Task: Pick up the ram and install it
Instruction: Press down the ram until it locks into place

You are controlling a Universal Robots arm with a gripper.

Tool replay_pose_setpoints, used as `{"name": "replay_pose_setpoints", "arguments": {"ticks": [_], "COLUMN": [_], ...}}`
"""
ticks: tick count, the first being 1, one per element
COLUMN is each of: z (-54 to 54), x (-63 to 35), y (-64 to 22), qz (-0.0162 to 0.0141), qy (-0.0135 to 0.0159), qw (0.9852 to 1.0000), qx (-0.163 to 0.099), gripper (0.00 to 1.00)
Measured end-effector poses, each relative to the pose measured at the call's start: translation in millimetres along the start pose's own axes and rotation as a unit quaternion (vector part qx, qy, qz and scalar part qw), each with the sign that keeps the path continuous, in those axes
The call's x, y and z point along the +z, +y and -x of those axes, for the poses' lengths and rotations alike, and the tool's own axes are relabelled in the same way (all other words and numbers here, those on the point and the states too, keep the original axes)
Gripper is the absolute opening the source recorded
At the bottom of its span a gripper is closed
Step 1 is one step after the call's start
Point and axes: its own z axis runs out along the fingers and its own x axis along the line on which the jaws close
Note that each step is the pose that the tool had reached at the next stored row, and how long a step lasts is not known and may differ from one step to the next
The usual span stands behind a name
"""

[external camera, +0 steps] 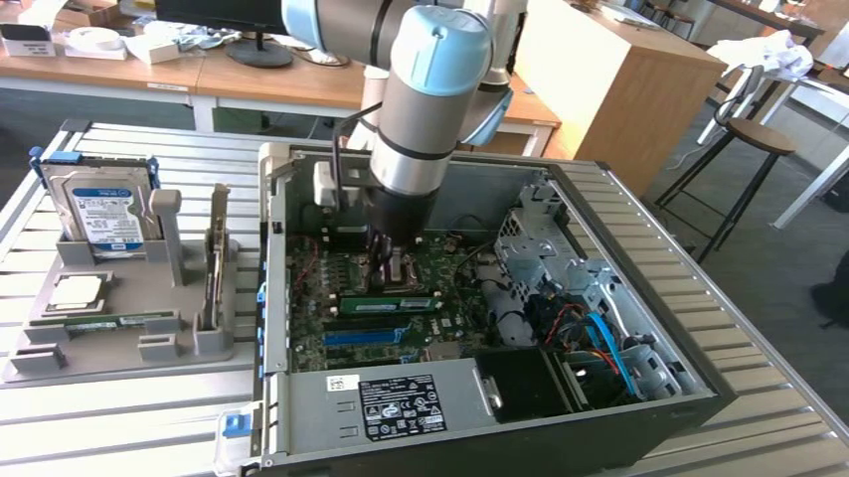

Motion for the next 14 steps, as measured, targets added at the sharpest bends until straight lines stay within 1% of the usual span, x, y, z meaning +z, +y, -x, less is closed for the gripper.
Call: {"name": "replay_pose_setpoints", "arguments": {"ticks": [6, 14], "z": [0.0, -0.2], "x": [0.4, 5.6], "y": [0.0, -0.2], "qz": [0.0, 0.0], "qy": [0.0, 0.0001], "qw": [1.0, 1.0], "qx": [0.0, 0.0], "gripper": [0.1, 0.1]}}
